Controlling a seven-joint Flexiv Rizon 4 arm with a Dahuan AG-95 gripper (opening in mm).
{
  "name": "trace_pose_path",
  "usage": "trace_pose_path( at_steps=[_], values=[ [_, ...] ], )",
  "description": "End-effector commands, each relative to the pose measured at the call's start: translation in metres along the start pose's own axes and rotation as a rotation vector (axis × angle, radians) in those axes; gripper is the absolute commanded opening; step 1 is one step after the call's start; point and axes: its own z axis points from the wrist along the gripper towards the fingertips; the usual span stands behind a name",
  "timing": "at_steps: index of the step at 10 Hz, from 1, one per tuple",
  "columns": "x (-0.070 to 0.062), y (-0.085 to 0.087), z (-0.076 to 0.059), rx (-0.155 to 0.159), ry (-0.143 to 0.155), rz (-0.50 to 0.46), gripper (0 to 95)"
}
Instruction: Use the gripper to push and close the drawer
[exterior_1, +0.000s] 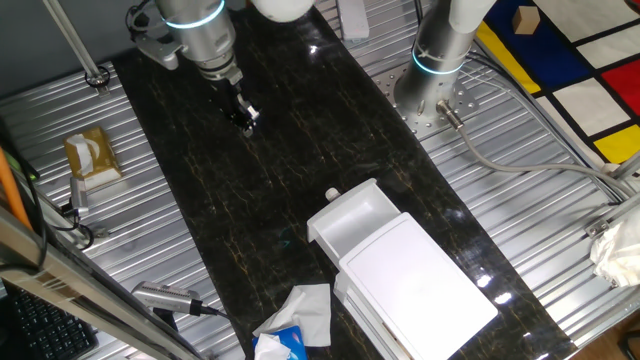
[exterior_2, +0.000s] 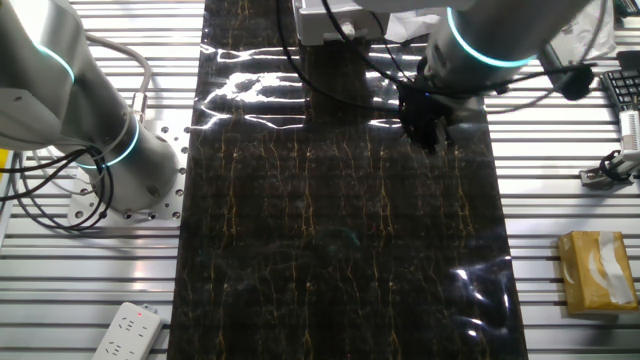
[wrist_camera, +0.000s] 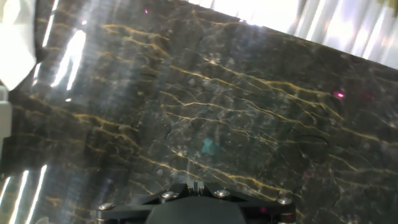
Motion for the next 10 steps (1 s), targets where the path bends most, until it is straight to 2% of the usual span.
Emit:
trace_pose_path(
  at_steps=[1,2,4,6,8,10],
  values=[
    [0.0011,0.0015,-0.0002,-0.002,0.028,0.025,0.0],
    [0.0011,0.0015,-0.0002,-0.022,0.047,0.037,0.0],
    [0.0011,0.0015,-0.0002,-0.032,0.041,0.011,0.0],
    [0.0011,0.0015,-0.0002,-0.028,0.043,0.018,0.0],
    [0.0011,0.0015,-0.0002,-0.045,0.034,0.015,0.0],
    [0.0016,0.002,-0.0013,-0.046,0.034,0.023,0.0]
  ],
)
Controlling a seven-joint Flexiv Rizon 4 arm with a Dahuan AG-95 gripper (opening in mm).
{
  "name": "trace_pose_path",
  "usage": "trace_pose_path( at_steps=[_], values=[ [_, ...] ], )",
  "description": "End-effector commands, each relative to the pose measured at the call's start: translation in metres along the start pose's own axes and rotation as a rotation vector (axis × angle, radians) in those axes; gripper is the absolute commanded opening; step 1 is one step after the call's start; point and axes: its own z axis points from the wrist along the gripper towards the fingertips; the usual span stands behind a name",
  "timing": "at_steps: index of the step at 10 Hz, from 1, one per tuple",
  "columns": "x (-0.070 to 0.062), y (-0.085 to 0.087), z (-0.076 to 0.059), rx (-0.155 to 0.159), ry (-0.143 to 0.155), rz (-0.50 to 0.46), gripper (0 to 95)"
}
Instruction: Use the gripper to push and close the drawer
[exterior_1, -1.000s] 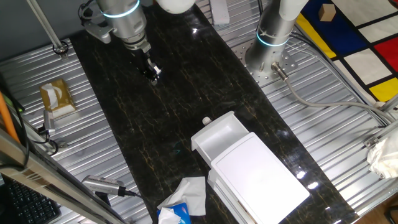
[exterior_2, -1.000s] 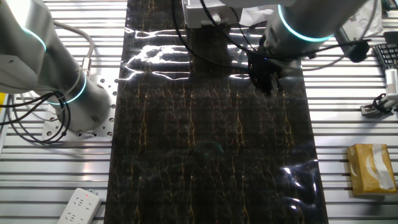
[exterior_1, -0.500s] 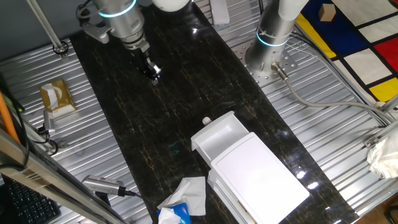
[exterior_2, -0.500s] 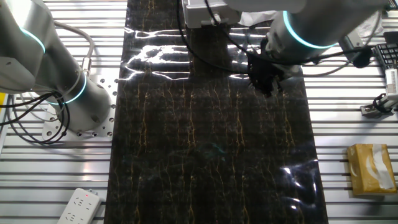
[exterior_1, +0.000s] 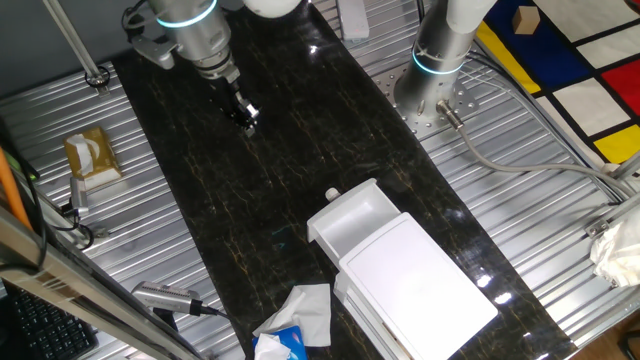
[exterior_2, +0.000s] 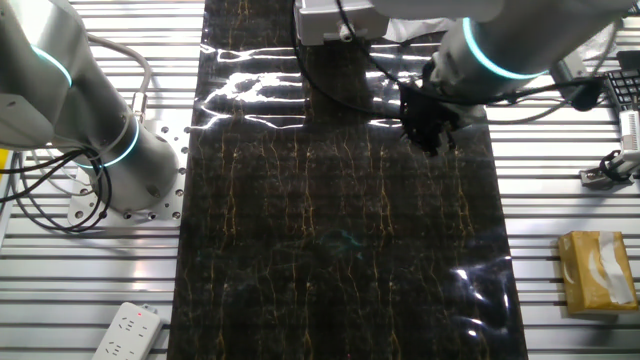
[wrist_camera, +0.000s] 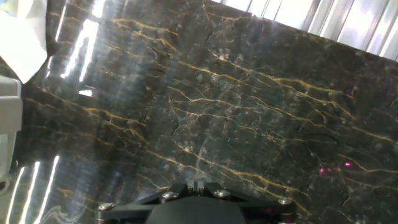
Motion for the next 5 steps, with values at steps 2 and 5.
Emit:
trace_pose_path(
  at_steps=[2,5],
  values=[
    [-0.0036,0.0,-0.0003,-0.015,0.006,0.004,0.0],
    [-0.0043,0.0019,0.0043,-0.029,0.0,0.01,0.0]
  ],
)
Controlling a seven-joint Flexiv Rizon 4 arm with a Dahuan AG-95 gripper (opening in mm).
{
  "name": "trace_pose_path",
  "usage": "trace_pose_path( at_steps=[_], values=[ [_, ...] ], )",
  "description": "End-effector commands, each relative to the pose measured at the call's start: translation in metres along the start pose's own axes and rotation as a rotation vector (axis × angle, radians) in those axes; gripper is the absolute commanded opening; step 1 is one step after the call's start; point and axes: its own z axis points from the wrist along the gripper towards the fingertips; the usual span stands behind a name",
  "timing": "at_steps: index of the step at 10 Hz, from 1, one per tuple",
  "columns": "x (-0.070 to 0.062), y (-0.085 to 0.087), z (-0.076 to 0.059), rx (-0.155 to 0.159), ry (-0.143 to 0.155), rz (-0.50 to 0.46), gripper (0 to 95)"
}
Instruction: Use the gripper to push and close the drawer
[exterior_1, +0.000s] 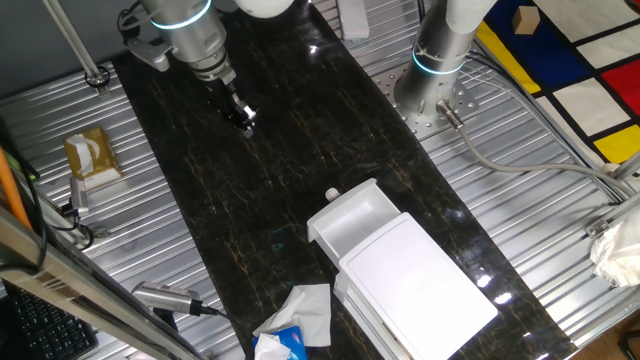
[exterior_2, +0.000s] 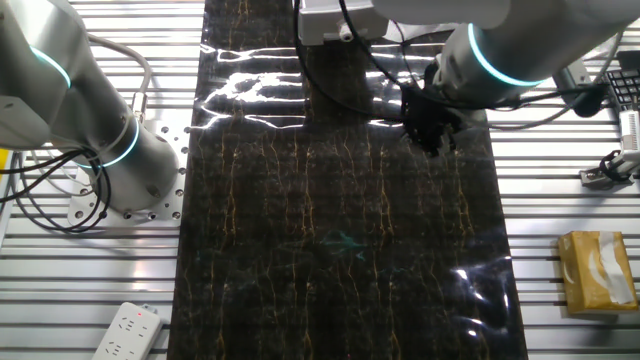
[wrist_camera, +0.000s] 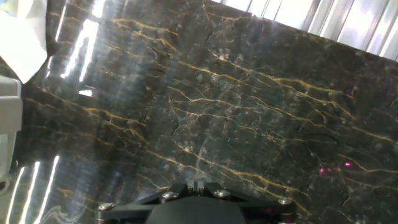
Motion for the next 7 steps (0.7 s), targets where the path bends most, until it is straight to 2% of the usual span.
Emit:
trace_pose_path(
  at_steps=[1,3,7],
  values=[
    [0.002,0.005,0.005,-0.018,-0.006,0.013,0.0],
    [0.001,0.013,0.008,-0.022,-0.008,0.037,0.0],
    [-0.009,0.042,0.019,-0.02,-0.014,0.091,0.0]
  ],
)
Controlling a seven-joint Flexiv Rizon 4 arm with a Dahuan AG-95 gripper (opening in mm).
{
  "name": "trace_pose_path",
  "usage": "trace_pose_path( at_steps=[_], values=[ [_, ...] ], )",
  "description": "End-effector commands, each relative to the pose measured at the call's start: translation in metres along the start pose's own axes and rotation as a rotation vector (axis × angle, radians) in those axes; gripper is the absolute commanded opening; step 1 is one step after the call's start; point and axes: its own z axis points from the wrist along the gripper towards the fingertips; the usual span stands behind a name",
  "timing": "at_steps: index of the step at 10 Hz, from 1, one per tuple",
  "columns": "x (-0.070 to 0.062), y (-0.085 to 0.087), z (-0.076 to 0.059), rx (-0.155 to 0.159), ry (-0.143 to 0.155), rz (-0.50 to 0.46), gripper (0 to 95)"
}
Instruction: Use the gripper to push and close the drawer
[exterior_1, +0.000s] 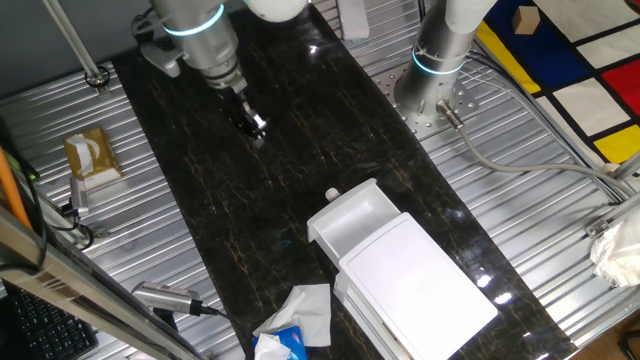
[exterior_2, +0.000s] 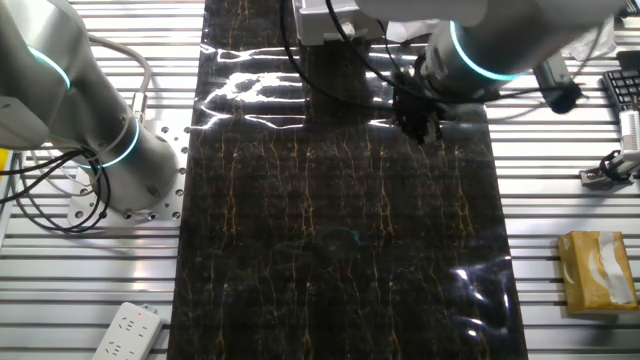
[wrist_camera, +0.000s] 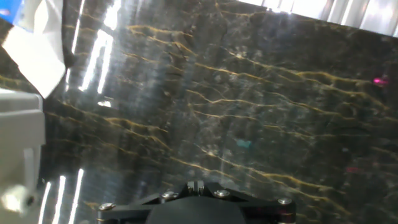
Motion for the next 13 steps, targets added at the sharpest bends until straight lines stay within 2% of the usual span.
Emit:
trace_pose_path(
  at_steps=[1,3,8,10,13],
  values=[
    [-0.005,0.012,0.007,-0.005,-0.006,0.025,0.0],
    [-0.013,0.038,0.015,-0.001,-0.01,0.077,0.0],
    [-0.029,0.088,0.029,0.008,-0.022,0.167,0.0],
    [-0.035,0.119,0.041,0.012,-0.047,0.21,0.0],
    [-0.04,0.145,0.049,0.018,-0.062,0.254,0.0]
  ],
)
